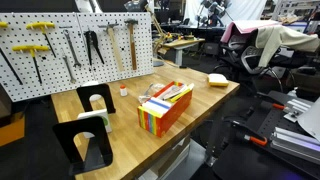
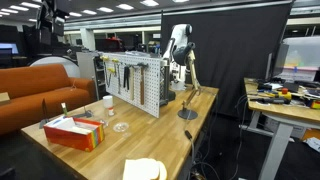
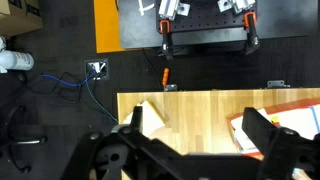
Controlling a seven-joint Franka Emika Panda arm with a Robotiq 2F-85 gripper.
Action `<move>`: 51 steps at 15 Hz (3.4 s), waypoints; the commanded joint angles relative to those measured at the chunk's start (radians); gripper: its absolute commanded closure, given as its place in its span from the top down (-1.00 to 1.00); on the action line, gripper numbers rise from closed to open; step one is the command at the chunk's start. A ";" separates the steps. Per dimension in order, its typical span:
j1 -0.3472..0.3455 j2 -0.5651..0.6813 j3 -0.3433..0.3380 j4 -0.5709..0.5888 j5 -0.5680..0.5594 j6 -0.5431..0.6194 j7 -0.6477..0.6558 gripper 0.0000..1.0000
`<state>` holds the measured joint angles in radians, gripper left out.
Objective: Move the book from the middle black objects to the right of the box
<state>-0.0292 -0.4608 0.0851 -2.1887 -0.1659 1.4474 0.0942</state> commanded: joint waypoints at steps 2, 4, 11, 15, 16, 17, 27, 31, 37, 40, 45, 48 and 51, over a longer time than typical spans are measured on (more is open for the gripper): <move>0.017 0.002 -0.013 0.003 -0.004 -0.003 0.006 1.00; 0.017 0.002 -0.014 0.003 -0.004 -0.003 0.006 1.00; 0.017 0.002 -0.013 0.003 -0.004 -0.003 0.006 1.00; 0.032 0.007 -0.009 0.001 -0.003 0.010 -0.014 1.00; 0.044 0.010 -0.006 0.001 -0.004 0.020 -0.027 1.00; 0.056 0.012 -0.003 0.001 -0.005 0.031 -0.039 1.00; 0.184 0.073 0.050 -0.007 -0.008 0.174 -0.195 1.00; 0.183 0.072 0.045 -0.007 -0.014 0.175 -0.211 1.00; 0.238 0.129 0.077 0.031 0.050 0.286 -0.239 1.00; 0.278 0.219 0.126 0.096 0.090 0.395 -0.214 1.00; 0.298 0.312 0.174 0.135 0.095 0.490 -0.183 1.00; 0.302 0.373 0.178 0.180 0.097 0.493 -0.183 1.00; 0.301 0.366 0.177 0.184 0.097 0.492 -0.183 1.00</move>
<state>0.2762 -0.0961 0.2578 -2.0082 -0.0688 1.9427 -0.0896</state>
